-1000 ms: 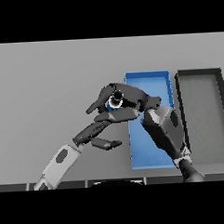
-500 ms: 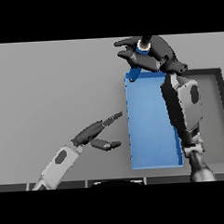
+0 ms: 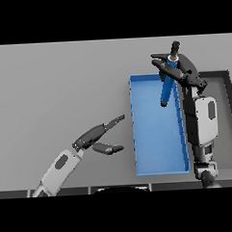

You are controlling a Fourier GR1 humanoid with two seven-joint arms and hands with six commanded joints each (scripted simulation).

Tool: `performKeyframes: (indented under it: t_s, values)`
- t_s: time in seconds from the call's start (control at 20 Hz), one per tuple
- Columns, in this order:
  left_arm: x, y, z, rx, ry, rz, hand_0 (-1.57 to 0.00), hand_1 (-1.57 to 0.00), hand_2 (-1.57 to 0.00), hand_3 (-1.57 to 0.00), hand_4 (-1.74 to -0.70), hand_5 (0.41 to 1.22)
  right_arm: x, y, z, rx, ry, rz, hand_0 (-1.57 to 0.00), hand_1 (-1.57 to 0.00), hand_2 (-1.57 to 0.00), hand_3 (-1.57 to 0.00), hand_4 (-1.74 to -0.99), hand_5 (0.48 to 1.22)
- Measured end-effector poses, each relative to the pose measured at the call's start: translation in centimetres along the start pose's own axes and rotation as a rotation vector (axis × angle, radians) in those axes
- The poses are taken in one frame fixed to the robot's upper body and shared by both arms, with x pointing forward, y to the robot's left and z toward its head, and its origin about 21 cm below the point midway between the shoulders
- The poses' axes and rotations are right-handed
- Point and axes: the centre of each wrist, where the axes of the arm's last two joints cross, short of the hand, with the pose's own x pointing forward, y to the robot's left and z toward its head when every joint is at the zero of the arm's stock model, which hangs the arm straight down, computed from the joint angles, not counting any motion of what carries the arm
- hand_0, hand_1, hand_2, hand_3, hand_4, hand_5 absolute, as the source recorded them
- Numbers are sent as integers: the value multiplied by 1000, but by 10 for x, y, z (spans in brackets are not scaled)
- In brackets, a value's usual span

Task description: Pick up the blue pipe and place it into the blue bin.

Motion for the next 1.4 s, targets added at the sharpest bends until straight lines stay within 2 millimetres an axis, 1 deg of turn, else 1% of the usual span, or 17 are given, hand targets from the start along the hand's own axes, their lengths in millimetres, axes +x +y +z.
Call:
performKeyframes:
  t_s: [0.05,0.1,0.15,0.25,0.3,0.45,0.55,0.6,0.65,0.7,0.8,0.85,0.95,1.05,1.1,1.15,1.4]
  values:
    - [-4,-1,3,-2,11,0,1,1,1,1,-828,469,-12,-4,3,-28,35,-7,-1571,-1571,-1571,-1571,-1499,1221]
    - [-2,0,5,2,0,-1,1,1,1,1,-827,470,-28,-6,5,-62,83,-22,-1571,-1571,-1571,-1571,-1499,1221]
    - [-1,-2,2,2,3,-2,1,1,1,1,-829,470,-36,-9,5,-103,123,-28,-1571,-1571,-1571,-1571,-1499,1221]
    - [-1,-3,4,5,3,-2,1,1,1,1,-826,470,-57,-11,11,-140,210,-15,-1571,-1571,-1571,-1080,-1586,1221]
    - [-2,-9,4,-2,2,5,1,1,1,1,-827,471,-66,-14,16,-154,247,-13,-1571,-1571,-1571,-1178,-1569,1221]
    - [3,-6,2,7,6,-5,1,1,1,1,-826,475,-87,-8,23,-163,349,0,-1571,-1571,-1571,-693,-1653,1205]
    - [0,-5,4,4,18,-7,1,1,1,1,-827,474,-103,-3,27,-180,433,9,-1571,-1571,-1571,-1009,-1583,1199]
    - [3,-4,3,6,11,-5,1,1,1,1,-829,474,-110,-1,26,-188,478,-7,-1465,-1382,-1333,-807,-1534,1190]
    - [3,-6,3,4,1,-4,1,1,1,1,-830,476,-113,0,26,-210,519,-45,-1172,-1106,-1066,-646,-1477,1178]
    - [2,-5,2,9,9,-5,1,1,1,1,-829,476,-115,-1,29,-201,559,-43,-937,-884,-853,-516,-1404,1159]
    - [4,-2,4,14,-2,-8,1,1,1,1,-828,476,-119,-1,30,-191,640,-72,-599,-566,-545,-330,-1302,1182]
    - [5,-6,3,5,7,-4,1,1,1,1,-826,477,-115,-1,28,-184,650,-70,-479,-452,-436,-264,-1264,1139]
    - [2,-8,-1,9,25,-1,1,1,1,1,-829,477,-108,5,29,-99,645,31,-306,-289,-279,-169,-1215,1044]
    - [0,-3,1,16,22,-3,1,1,1,1,-830,475,-104,10,32,-54,608,165,-196,-185,-178,-107,-1199,967]
    - [-1,-4,3,11,14,2,1,1,1,1,-831,473,-105,11,32,-55,639,187,-157,-148,-142,-86,-1196,933]
    - [2,-6,1,7,2,4,1,1,1,1,-831,472,-106,15,31,-44,653,208,-154,-118,-114,-68,-1192,907]
    - [0,-9,2,4,7,3,1,1,1,1,-829,471,-106,13,31,-54,666,236,-50,-38,-37,-22,-1182,807]
